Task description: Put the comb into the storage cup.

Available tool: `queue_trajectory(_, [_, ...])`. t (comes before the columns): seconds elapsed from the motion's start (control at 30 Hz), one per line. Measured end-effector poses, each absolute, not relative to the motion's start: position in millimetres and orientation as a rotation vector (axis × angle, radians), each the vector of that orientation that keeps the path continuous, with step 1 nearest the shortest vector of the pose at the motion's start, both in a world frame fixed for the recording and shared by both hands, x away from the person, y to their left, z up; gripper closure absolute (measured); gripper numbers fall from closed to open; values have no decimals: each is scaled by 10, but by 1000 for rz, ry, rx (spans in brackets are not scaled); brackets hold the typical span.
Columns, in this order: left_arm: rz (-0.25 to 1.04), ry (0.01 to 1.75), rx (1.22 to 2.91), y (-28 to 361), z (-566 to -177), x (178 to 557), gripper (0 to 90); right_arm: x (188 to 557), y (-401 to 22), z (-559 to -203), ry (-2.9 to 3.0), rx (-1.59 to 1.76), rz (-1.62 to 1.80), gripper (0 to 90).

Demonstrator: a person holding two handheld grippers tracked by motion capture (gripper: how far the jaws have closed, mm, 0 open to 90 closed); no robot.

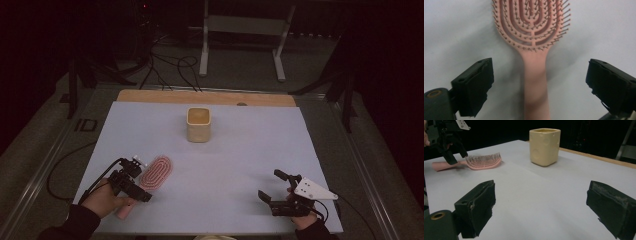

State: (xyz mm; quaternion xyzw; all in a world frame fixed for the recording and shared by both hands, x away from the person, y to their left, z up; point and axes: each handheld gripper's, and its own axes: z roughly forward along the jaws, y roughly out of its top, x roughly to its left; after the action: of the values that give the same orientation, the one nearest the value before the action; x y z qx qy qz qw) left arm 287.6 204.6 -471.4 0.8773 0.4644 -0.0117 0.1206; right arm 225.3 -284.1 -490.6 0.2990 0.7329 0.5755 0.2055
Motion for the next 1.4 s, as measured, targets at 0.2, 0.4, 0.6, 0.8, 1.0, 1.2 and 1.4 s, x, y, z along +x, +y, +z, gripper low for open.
queue_trajectory(0.2, [-37, 1363, 2566, 2040, -4739, 2883, 259, 2252, -2842, -4905, 2041, 832, 1608, 85])
queue_trajectory(0.4, [-45, 1363, 2557, 2041, -4743, 2892, 396, 2253, -2843, -4904, 2039, 830, 1609, 85])
queue_trajectory(0.6, [-54, 1376, 2558, 2056, -4772, 2914, 508, 2252, -2847, -4902, 2040, 828, 1608, 85])
queue_trajectory(0.8, [-51, 1383, 2560, 2056, -4809, 2936, 567, 2251, -2847, -4902, 2040, 827, 1609, 85])
queue_trajectory(1.0, [-50, 1390, 2567, 2043, -4834, 2954, 628, 2251, -2850, -4901, 2036, 828, 1612, 86])
queue_trajectory(1.2, [-63, 1382, 2572, 2050, -4845, 2960, 646, 2246, -2849, -4898, 2036, 833, 1611, 86])
queue_trajectory(1.4, [-50, 1375, 2576, 2045, -4854, 2949, 665, 2247, -2848, -4898, 2037, 833, 1611, 86])
